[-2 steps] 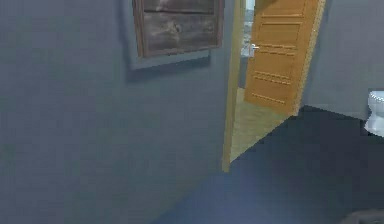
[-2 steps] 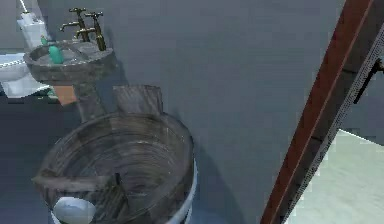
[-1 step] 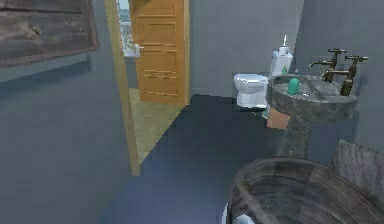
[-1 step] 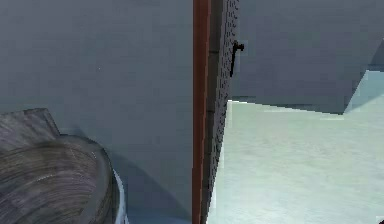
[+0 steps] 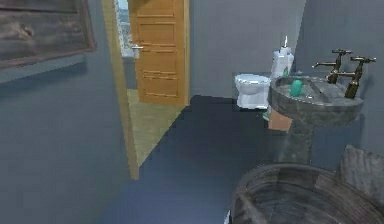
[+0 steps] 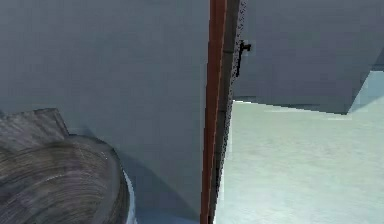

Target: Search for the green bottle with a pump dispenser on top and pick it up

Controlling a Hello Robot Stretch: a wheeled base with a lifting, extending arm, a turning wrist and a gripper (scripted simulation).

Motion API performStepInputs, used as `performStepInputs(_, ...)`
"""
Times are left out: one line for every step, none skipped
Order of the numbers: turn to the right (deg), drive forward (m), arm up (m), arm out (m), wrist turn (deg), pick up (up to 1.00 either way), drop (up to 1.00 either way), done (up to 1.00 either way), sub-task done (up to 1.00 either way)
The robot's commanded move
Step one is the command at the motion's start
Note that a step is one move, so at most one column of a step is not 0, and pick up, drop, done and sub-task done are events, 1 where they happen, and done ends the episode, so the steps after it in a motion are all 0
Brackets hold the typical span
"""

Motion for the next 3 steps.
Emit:
performStepInputs(-21.0, 0.00, 0.00, 0.00, 0.0, 0.00, 0.00, 0.00, 0.00)
performStepInputs(0.0, 0.60, 0.00, 0.00, 0.0, 0.00, 0.00, 0.00, 0.00)
performStepInputs(30.0, 0.00, 0.00, 0.00, 0.0, 0.00, 0.00, 0.00, 0.00)
